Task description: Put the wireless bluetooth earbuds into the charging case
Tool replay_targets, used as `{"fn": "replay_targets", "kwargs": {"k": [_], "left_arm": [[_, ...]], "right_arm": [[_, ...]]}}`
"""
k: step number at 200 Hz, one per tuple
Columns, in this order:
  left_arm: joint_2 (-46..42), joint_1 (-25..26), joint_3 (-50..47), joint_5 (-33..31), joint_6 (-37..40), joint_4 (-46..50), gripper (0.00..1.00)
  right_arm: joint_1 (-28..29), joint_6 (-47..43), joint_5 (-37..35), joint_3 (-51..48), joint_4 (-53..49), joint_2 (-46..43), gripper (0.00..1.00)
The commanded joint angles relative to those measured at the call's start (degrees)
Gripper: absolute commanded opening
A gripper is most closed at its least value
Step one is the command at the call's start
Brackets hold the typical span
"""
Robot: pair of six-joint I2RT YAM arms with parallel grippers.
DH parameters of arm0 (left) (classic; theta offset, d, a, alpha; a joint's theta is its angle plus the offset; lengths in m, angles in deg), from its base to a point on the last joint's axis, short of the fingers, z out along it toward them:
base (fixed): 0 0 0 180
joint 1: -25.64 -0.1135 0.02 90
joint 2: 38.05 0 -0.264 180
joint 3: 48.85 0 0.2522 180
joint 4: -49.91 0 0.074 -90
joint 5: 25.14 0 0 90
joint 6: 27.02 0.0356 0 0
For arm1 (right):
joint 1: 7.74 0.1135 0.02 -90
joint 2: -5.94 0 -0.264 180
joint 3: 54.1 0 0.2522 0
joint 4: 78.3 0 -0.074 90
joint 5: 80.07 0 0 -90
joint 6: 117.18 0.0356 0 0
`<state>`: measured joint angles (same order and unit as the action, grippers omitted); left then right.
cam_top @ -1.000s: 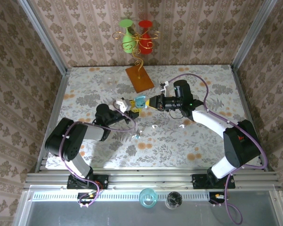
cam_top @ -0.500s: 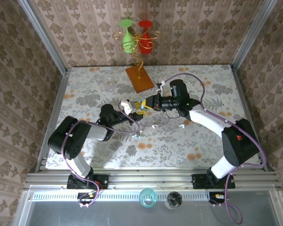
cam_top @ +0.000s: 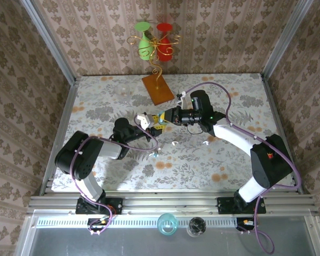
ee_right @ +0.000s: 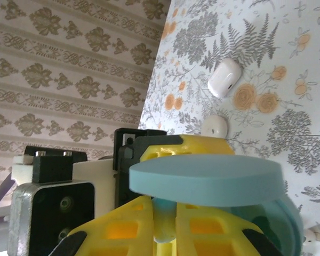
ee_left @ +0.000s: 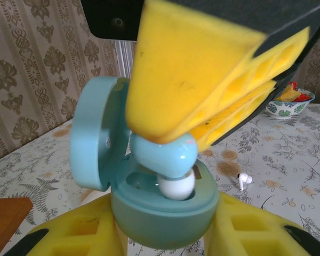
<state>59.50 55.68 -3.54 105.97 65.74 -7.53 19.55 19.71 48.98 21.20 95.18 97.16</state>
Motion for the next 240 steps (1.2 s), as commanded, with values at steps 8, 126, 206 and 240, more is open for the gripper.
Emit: {"fn": "replay_targets", "kwargs": {"k": [8,126,206,240], "left_arm": [[0.2,0.4,1.3,0.5,-0.6,-2.6,0.35],[-0.2,0.4,1.8,-0.5,-1.1,-2.6,0.35],[-1.0,-0.7,0.7,-0.4,-1.2,-2.7,0.35],[-2.7,-3.1,-0.7,-0.3,-1.4,-2.7,0.35]], "right_arm": [[0.2,-0.7,-2.5,-0.7,-0.7,-0.9,0.14],[0.9,-5.8,-3.5,1.9,-8.5,0.0,0.25],[0.8,-10.5,-6.9,0.9,-9.3,-6.2,0.4],[0.8,-14.7,-8.1,-2.2,-9.4,-11.0,0.45]]}}
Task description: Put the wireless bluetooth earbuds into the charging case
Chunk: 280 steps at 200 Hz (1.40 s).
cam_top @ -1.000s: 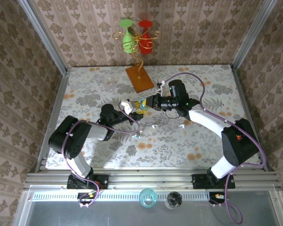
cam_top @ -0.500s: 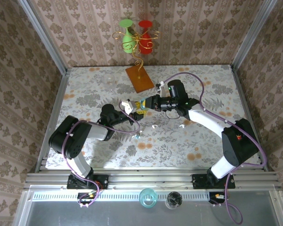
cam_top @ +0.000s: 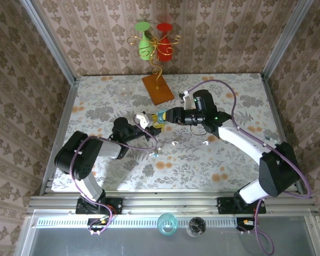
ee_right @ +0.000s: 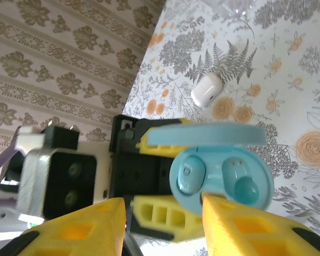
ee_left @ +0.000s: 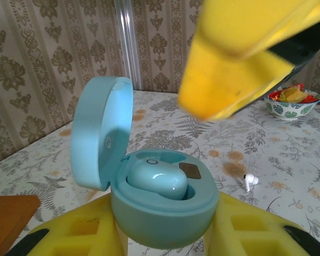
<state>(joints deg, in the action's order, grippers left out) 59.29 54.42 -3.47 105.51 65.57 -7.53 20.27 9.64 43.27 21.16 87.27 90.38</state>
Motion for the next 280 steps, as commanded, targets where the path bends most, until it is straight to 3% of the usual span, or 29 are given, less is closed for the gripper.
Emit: {"fn": "replay_targets", "kwargs": {"k": [1,31,67,118,159,228,280], "left_arm": [[-2.6,-1.8,-0.8,0.1,-1.2,-2.7,0.35],[-4.5,-6.4,-2.2,1.7,-2.2,-2.7,0.35],[-7.2,-10.8,-3.7,2.2,-2.4,-2.7,0.36],[-10.0,-14.8,-5.2,2.1,-2.8,-2.7,0.36],[-11.2,-15.6,-5.7,2.0,-3.2,-2.6,0.36],[-11.8,-15.6,-6.3,2.2,-4.2,-2.6,0.35],[-12.8,-15.6,-6.9,2.1,-4.3,-2.6,0.35]], "right_arm": [[0.0,-4.7,-2.6,-2.2,-1.7,-4.2,0.45],[0.2,-6.0,-3.8,-5.4,-3.3,-6.2,0.46],[1.8,-4.1,-5.0,-6.8,-6.3,-1.6,0.47],[10.3,-3.7,-9.6,-4.9,-7.7,7.3,0.47],[13.8,-3.8,-7.2,-0.9,-6.9,16.7,0.47],[14.1,-6.3,-5.0,7.6,-9.9,27.8,0.48],[14.4,-6.2,-4.0,7.6,-10.0,29.4,0.49]]}}
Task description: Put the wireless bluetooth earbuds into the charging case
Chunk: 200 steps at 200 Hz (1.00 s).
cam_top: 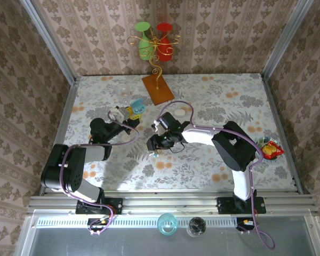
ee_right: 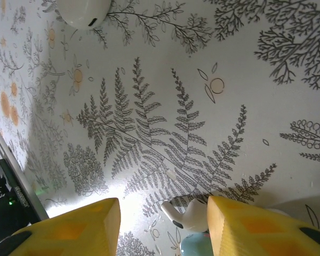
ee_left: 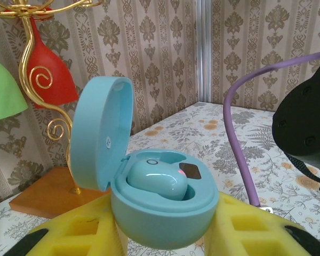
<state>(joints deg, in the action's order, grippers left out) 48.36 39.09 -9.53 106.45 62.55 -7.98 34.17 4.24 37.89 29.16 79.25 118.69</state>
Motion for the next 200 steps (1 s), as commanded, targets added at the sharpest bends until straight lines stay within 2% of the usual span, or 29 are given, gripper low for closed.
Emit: {"fn": "replay_targets", "kwargs": {"k": [1,56,113,162,200], "left_arm": [[-1.9,-0.2,-0.9,1.2,-1.2,-2.2,0.35],[-1.4,-0.1,-0.4,1.4,-1.2,-2.2,0.35],[-0.9,0.0,-0.2,1.4,-1.0,-2.2,0.35],[-0.7,0.3,-0.1,1.5,-1.0,-2.2,0.35],[-0.3,0.4,0.2,1.6,-0.8,-2.2,0.35]], "right_arm": [[0.5,-0.8,1.3,-0.6,-2.0,1.0,0.49],[1.6,-0.2,-0.2,-5.3,-1.8,-4.1,0.49],[3.1,0.1,1.3,-5.0,-2.9,-4.4,0.49],[3.8,0.2,-1.1,-7.1,-4.1,-6.4,0.49],[4.3,1.3,0.4,-8.7,-3.6,-8.6,0.52]]}}
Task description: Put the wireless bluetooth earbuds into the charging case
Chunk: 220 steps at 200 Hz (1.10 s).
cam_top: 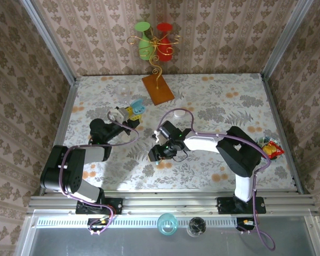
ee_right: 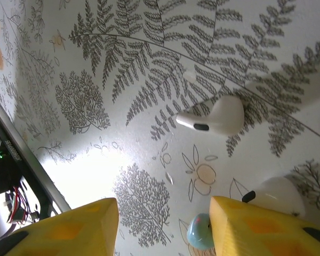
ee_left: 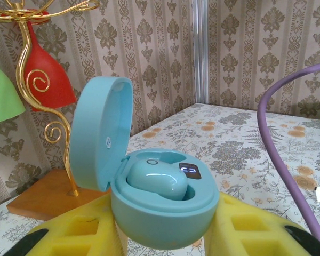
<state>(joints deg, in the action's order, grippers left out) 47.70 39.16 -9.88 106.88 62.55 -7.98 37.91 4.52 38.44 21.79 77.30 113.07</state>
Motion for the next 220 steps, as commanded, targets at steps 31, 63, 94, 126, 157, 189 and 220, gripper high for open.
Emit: {"fn": "replay_targets", "kwargs": {"k": [31,63,94,126,157,189,220], "left_arm": [[0.4,0.4,1.0,1.3,-1.0,-2.2,0.35],[0.6,0.5,1.2,1.5,-1.1,-2.2,0.35],[0.6,0.6,1.4,1.6,-1.2,-2.2,0.35],[0.6,0.6,1.3,1.4,-1.0,-2.2,0.35],[1.0,0.6,1.3,1.2,-0.7,-2.2,0.35],[0.5,0.6,1.2,1.3,-1.0,-2.2,0.35],[-0.1,0.6,0.8,1.2,-0.8,-2.2,0.35]], "right_arm": [[0.9,1.0,-0.9,-2.1,-1.9,-4.7,0.54],[0.9,-0.5,-2.9,-1.6,-2.9,-5.0,0.55],[1.0,-1.7,-4.1,-0.1,-4.3,-4.3,0.55],[1.0,-4.3,-8.7,-0.6,-7.9,-6.2,0.54],[1.1,-6.0,-5.5,0.3,-8.0,-3.8,0.55],[1.0,-6.4,-3.3,1.5,-7.0,-0.5,0.55],[1.1,-6.3,-3.2,1.0,-6.6,0.4,0.55]]}}
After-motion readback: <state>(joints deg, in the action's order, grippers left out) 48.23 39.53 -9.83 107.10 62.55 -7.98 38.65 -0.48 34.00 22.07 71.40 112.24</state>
